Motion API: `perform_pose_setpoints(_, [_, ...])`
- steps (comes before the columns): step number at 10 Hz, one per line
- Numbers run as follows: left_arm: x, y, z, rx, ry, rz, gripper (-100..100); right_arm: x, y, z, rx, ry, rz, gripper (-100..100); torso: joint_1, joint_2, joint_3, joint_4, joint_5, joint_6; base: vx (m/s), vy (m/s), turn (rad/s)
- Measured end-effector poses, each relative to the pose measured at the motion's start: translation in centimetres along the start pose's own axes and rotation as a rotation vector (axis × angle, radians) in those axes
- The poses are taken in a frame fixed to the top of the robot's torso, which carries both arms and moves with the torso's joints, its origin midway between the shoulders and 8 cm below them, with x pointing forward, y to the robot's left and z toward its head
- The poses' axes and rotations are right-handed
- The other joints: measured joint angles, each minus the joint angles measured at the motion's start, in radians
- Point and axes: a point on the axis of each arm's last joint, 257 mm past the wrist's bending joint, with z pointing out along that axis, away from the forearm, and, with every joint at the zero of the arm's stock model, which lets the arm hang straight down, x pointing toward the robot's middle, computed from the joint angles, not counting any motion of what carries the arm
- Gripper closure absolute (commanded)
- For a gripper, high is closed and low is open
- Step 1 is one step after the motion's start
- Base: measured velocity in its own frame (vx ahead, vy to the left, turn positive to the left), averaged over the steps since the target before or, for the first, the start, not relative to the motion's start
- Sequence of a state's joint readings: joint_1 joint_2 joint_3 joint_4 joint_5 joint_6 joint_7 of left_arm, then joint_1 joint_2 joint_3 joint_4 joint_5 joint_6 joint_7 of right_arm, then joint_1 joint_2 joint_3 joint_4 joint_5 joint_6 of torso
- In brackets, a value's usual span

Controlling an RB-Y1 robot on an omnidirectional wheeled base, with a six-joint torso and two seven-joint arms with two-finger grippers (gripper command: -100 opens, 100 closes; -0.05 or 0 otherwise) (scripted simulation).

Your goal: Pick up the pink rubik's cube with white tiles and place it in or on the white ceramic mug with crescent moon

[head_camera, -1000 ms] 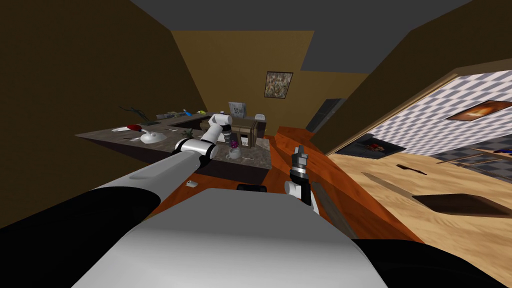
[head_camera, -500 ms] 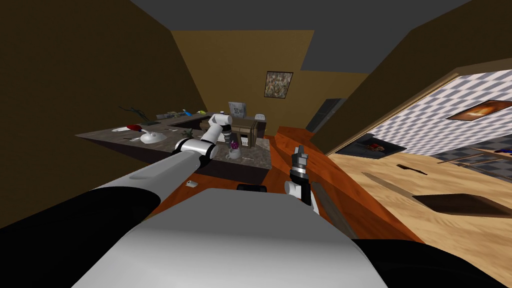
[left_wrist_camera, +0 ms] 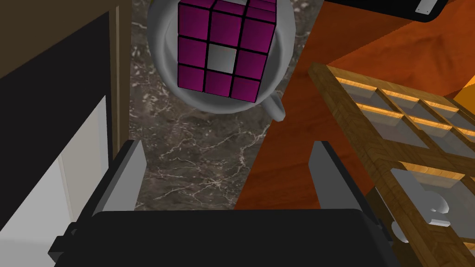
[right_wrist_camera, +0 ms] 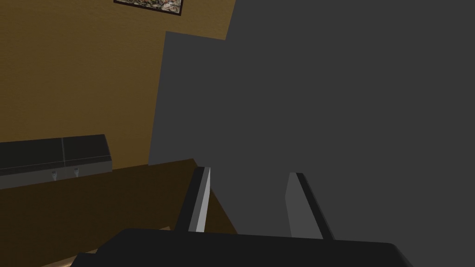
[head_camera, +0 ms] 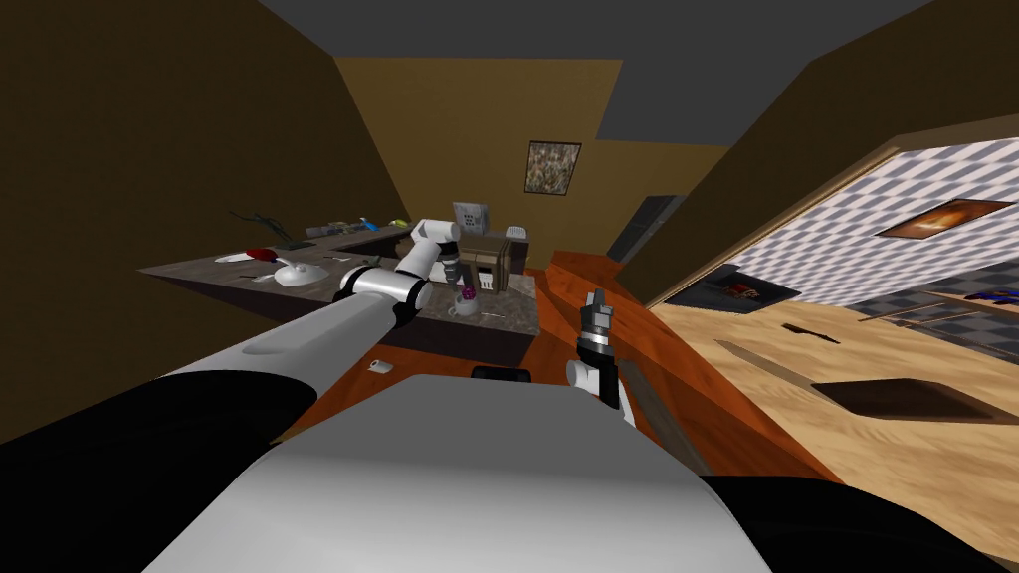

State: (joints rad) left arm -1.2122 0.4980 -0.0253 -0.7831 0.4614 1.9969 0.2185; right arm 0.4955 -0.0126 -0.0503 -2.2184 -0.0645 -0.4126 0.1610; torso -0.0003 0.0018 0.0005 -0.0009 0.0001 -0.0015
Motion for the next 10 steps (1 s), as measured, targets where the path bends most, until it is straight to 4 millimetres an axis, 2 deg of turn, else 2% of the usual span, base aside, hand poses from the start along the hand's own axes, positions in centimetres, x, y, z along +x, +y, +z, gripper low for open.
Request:
perform_pose_setpoints(4, [-0.6, -0.5, -2.8, -0.001, 0.001, -0.012, -100, 0.0, 0.0, 0.0, 0.000, 0.000, 0.000, 0, 0.000, 0.000, 0.000, 0.000, 0.000, 0.000, -0.012, -0.004, -0.024])
perform_pose_setpoints(5, [-0.6, -0.6, -2.9, 0.000, 0.002, -0.012, 0, 0.0, 0.0, 0.0, 0.000, 0.000, 0.000, 0, 0.000, -0.001, 0.000, 0.000, 0.000, 0.000, 0.000, 0.000, 0.000])
perform_pose_setpoints(10, [-0.6, -0.6, -2.9, 0.000, 0.002, -0.012, 0, 0.0, 0.0, 0.0, 0.000, 0.000, 0.000, 0, 0.001, -0.001, -0.001, 0.000, 0.000, 0.000, 0.000, 0.000, 0.000])
